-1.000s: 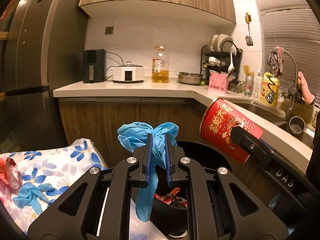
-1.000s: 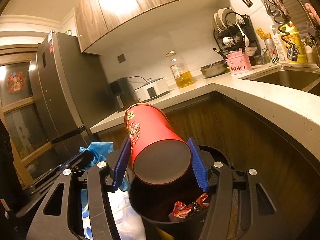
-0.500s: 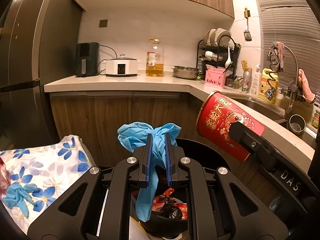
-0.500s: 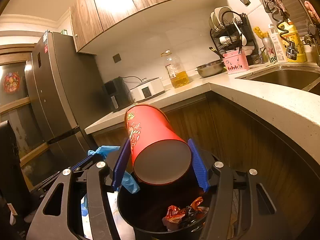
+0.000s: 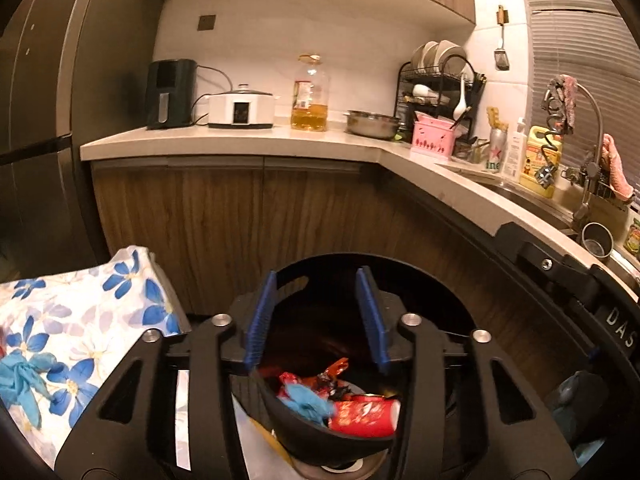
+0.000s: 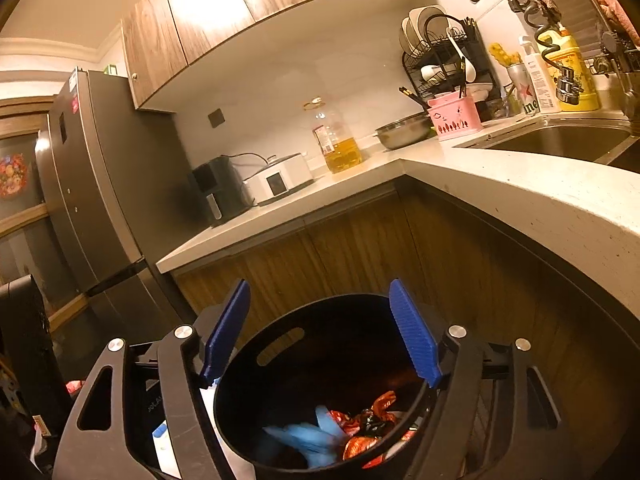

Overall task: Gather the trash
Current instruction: 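Move both open tools back over the remaining trash on the table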

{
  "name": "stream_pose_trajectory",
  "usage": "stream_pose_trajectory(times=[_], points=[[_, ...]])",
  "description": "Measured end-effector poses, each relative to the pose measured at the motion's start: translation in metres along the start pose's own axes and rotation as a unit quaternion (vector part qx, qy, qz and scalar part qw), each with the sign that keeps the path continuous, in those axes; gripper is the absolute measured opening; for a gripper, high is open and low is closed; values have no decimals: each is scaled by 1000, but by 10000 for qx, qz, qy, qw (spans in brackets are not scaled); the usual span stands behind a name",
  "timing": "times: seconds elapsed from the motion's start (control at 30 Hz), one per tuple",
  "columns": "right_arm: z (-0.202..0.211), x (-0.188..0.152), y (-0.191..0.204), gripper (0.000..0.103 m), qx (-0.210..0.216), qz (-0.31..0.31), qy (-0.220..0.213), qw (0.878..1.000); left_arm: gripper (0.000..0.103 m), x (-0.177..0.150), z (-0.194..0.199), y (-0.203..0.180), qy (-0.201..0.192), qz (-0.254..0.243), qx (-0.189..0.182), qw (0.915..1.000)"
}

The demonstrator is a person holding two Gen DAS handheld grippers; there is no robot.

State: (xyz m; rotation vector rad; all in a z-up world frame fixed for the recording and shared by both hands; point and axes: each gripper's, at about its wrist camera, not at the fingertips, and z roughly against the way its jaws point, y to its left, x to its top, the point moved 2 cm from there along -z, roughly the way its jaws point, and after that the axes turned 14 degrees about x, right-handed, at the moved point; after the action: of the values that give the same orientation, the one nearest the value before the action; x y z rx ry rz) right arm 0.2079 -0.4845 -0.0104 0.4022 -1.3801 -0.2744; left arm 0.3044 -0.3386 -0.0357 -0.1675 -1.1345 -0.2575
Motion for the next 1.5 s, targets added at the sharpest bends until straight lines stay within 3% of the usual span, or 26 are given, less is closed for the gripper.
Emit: stream_pose_trajectory(times=[0.1,0.3,0.53,0.93,1.13,1.33,1.5], points=[[0,-4,3,74,-55,66,69,9999,59,-4,4,9,-11,57,167,9998],[4,-12,15,77,-192,332,125,9992,72,-12,19,31,-78,128,697,9975],[9,-24,35,80,-226,566,137,9980,77,-26,48,64,-163,270,1302,9910],[23,-48,87,80,77,917,162,9956,81,-53,119,126,-438,496,2350,9697],[22,-65,123,80,425,1121,301,9923,81,-71,152,180,-443,807,2950,9511],[13,-87,163,80,811,1165,547,9884,81,-91,181,238,-363,931,3637,9261],[3,-105,197,80,1066,1269,716,9836,80,-106,205,292,-381,1024,4219,9000]])
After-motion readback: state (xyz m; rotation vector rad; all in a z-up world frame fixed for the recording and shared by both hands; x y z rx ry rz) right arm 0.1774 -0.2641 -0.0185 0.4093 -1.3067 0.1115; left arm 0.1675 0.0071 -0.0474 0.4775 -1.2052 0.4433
